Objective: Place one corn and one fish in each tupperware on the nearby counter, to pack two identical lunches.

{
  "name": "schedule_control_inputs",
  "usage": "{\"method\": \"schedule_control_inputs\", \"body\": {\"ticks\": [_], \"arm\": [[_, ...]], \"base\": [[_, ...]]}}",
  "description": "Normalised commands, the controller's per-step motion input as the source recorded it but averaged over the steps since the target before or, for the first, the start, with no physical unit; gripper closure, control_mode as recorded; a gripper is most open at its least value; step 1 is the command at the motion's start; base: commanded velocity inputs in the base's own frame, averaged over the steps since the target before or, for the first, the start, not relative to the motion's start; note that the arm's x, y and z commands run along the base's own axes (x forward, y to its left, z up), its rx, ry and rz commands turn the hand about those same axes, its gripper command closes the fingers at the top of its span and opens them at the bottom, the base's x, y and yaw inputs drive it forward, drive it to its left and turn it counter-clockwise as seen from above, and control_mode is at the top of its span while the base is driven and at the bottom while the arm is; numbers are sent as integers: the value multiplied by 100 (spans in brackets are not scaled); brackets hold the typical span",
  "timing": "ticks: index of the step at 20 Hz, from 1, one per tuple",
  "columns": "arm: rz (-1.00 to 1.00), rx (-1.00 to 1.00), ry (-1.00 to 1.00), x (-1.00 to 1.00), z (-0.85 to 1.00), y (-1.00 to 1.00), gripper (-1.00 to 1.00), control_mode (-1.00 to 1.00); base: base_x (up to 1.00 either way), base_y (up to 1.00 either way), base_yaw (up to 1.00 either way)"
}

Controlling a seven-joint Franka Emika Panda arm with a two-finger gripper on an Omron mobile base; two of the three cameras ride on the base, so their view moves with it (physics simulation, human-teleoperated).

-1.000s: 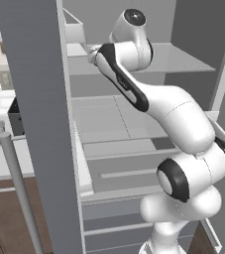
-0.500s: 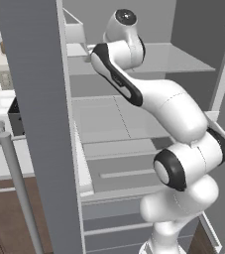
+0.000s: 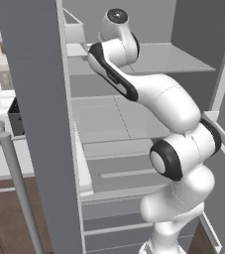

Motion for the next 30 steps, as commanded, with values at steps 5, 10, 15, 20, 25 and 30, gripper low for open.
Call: {"method": "schedule_control_inputs", "body": {"ticks": [5, 10, 15, 20, 25, 30], "arm": [[-2, 0, 7, 33, -13, 0, -100, -100], [0, 0, 11, 32, -3, 0, -100, -100], [0, 0, 4, 10, 0, 0, -100, -100], [0, 0, 0, -21, -6, 0, -100, -100], [-2, 0, 0, -12, -49, -2, -100, -100], [0, 0, 0, 6, -33, -1, -100, -100]], "base": [[0, 0, 0], [0, 0, 0], [0, 0, 0], [0, 0, 0], [0, 0, 0], [0, 0, 0]]}}
